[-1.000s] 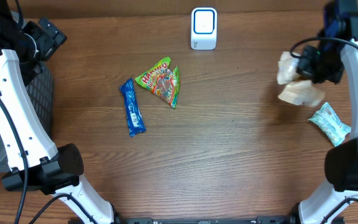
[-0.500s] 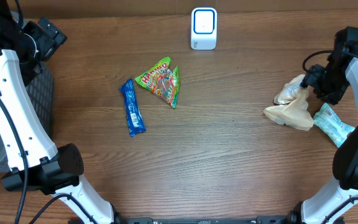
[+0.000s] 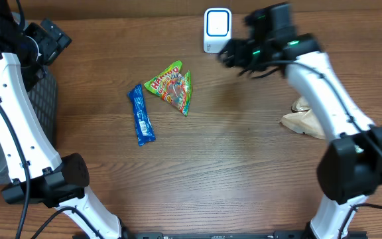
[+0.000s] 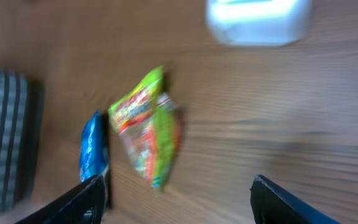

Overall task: Scan the item barcode
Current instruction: 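Grasp the Haribo bag with the right gripper and lift it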

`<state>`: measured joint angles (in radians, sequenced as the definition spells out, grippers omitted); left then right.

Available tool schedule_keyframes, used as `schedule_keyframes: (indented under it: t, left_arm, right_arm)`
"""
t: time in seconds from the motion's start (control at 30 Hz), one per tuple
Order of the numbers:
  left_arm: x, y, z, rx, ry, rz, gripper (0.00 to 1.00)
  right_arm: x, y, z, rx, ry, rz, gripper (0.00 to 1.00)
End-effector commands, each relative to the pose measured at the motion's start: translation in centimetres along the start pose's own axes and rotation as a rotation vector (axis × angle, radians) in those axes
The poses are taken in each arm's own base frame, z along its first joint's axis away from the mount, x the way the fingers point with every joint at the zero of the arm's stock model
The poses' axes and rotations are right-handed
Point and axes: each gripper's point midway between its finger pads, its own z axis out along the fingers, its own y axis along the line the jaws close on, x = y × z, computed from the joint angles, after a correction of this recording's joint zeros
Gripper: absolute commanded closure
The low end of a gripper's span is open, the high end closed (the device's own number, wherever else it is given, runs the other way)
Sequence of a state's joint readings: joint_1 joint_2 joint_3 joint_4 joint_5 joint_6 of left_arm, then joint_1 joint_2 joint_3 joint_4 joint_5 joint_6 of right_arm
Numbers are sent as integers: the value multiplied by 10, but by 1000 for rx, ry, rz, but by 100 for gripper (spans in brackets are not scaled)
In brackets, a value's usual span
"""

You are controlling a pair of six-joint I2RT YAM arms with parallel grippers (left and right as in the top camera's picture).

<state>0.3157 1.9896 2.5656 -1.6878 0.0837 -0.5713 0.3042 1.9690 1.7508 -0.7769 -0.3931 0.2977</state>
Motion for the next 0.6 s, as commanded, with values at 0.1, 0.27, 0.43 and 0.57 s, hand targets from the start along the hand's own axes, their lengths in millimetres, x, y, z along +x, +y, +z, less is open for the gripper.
schedule_keyframes:
  t: [0.1,0.27,0.43,0.57]
  left_arm:
    - [2,-3,-14,26,-26,-2,0]
    - [2,-3,-14,26,-26,-2,0]
    - [2,-3,-14,26,-26,-2,0]
    - [2,-3,-14,26,-26,-2,0]
  right_arm:
    - [37,27,87,112,29,79,26]
    - [69,45,130,130,66,32,33]
    - [97,34,161,219,84,117,42]
    - [103,22,167,246,105,155,61]
